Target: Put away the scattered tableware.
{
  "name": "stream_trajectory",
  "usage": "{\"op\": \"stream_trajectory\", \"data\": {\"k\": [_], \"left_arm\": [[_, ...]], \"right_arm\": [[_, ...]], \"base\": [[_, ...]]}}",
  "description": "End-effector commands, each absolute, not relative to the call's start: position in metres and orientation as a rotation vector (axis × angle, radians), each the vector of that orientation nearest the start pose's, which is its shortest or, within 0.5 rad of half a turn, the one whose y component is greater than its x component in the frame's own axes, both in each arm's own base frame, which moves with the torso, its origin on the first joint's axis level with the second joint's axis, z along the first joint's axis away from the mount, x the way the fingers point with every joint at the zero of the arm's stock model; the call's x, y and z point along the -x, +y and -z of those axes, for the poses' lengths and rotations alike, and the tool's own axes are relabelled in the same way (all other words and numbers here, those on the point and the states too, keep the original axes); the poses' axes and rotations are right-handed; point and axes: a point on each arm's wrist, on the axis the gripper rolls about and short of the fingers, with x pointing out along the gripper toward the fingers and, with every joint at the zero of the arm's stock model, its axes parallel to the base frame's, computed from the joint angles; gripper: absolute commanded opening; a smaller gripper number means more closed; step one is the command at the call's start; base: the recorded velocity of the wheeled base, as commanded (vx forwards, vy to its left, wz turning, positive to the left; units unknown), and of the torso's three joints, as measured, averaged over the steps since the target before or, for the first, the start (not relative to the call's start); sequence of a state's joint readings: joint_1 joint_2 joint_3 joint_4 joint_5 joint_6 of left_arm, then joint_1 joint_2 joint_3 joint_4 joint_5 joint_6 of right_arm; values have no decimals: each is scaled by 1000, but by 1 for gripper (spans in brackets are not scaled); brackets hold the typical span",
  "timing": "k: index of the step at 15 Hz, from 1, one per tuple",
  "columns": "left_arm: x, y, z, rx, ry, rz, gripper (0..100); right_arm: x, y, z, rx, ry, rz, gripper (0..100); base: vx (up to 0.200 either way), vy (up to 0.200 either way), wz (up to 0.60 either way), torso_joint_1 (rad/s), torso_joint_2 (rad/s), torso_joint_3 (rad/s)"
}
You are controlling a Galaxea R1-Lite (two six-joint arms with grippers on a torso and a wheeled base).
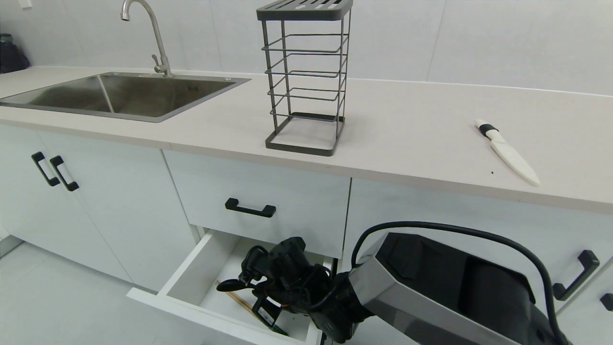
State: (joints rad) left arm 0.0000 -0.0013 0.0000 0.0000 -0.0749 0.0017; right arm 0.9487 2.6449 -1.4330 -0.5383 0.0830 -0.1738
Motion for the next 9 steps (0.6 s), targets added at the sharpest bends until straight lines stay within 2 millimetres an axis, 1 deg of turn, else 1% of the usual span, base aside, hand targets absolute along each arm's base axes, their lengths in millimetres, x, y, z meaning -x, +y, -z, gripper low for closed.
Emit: {"op": "stream_trajectory", "data": {"k": [1, 3, 4, 9], "left_arm": [[23, -2, -75, -2, 0, 75, 100], [23, -2, -75, -2, 0, 75, 100], [23, -2, -75, -2, 0, 75, 100], [23, -2, -75, -2, 0, 75, 100]], "right_arm": [[-276, 388, 58, 450, 552, -1051, 0], [-276, 388, 58, 449, 550, -1051, 0], [-276, 388, 58, 449, 552, -1051, 100], [-275, 390, 58, 445, 542, -1054, 100]], "base": [[0, 0, 0, 0, 0, 0], [0, 0, 0, 0, 0, 0], [0, 0, 0, 0, 0, 0], [0, 0, 0, 0, 0, 0]]}}
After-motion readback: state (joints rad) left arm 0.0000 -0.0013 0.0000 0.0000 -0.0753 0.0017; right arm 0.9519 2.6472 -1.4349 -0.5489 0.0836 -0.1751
